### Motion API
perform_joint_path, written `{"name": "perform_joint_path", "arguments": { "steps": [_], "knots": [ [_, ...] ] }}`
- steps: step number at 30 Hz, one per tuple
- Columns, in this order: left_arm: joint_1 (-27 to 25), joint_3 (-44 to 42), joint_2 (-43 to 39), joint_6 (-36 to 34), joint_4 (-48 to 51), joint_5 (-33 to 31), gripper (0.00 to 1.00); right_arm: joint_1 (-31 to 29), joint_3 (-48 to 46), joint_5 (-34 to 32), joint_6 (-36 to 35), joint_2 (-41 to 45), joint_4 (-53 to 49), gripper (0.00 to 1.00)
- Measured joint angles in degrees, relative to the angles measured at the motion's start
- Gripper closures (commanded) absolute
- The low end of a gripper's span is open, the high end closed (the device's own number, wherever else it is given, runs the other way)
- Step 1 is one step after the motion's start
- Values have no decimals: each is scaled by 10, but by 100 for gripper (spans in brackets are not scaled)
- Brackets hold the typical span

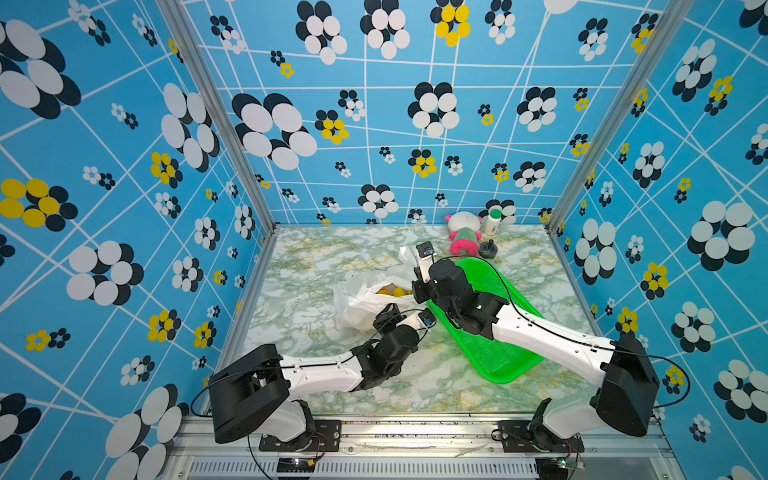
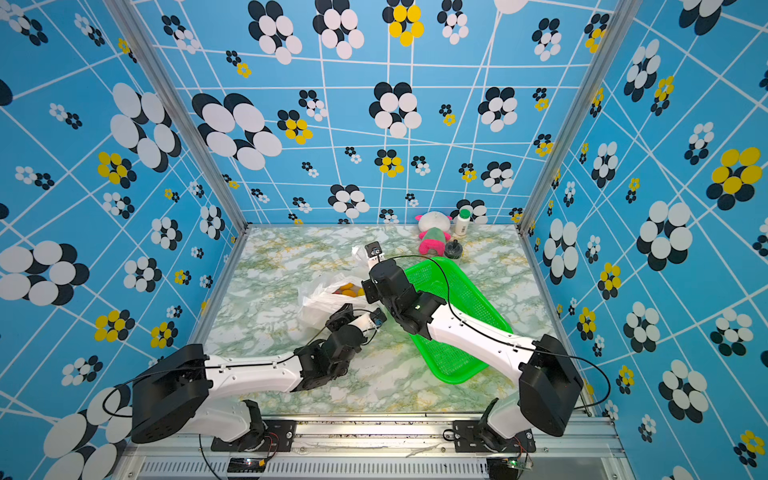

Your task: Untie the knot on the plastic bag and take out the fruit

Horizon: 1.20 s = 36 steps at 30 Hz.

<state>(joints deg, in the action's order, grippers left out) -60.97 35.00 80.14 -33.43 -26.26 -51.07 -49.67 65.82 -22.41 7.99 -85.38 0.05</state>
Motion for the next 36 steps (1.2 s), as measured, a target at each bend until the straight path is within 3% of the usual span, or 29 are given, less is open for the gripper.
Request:
{"name": "perform_joint_path", "arguments": {
  "steps": [1, 2, 6, 11, 16, 21, 28, 32, 36],
  "knots": [
    [7, 0, -20, 2, 15, 13, 97, 3, -3, 0, 5, 1, 7, 100],
    [15, 0, -42, 9, 45, 31, 100, 6, -3, 2, 11, 2, 15, 100],
    [98, 0, -178, 95, 105, 117, 100, 25, -13, 7, 21, 11, 18, 100],
    [264, 11, -354, 204, 140, 220, 100, 42, 2, 31, 30, -6, 15, 100],
    [363, 90, -314, 251, 200, 309, 100, 57, 117, 66, 34, -77, 3, 100],
    [455, 203, -225, 276, 257, 393, 100, 76, 324, 97, 37, -188, -29, 100],
    [519, 357, -169, 294, 307, 469, 100, 89, 581, 119, 47, -309, -104, 100],
    [520, 369, -196, 308, 312, 494, 100, 89, 582, 132, 56, -306, -109, 100],
    [520, 296, -261, 325, 310, 502, 100, 83, 438, 134, 74, -250, -78, 100]
  ]
}}
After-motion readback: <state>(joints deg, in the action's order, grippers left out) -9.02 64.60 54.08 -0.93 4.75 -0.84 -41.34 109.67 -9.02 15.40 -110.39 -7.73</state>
